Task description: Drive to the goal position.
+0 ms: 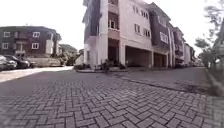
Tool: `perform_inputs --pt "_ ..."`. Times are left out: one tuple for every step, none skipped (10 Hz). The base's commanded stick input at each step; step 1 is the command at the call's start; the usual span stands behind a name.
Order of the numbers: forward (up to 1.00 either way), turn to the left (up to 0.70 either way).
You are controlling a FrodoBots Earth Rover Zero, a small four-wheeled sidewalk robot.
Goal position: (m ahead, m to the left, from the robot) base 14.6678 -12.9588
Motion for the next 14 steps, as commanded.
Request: perform_inputs --pt "0.69 -0.35" --pt "0.69 -0.35" --pt "0.69 -0.12" --pt "0.69 0.01" --pt "0.69 -0.2" --pt "0.69 -0.35" --pt "0.69 -0.35" --pt "0.69 -0.35" --pt "0.69 0.0" --pt "0.69 -0.09" --pt "0.69 -0.31" --pt "0.69 -0.35" --pt "0.69 -0.3" --pt "0.69 -0.14"
